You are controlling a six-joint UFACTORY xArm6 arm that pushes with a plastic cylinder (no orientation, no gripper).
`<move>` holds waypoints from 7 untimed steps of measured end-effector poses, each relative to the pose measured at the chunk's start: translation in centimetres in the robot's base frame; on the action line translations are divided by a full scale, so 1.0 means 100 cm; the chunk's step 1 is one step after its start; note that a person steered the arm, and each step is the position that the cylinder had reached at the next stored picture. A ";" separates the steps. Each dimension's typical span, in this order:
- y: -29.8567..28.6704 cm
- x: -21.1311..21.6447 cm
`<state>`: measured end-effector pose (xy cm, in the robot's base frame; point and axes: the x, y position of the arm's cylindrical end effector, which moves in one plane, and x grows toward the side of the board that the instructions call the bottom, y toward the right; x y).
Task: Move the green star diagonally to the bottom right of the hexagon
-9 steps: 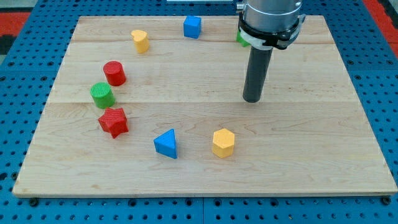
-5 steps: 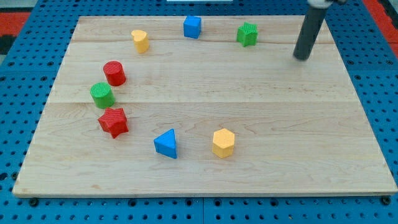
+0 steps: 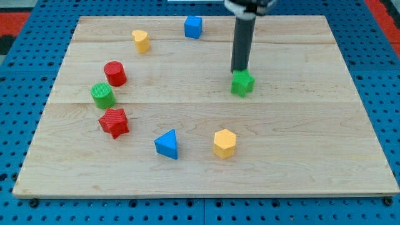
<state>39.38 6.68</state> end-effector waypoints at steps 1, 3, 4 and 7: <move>-0.010 0.033; 0.056 0.118; 0.083 0.143; -0.061 0.101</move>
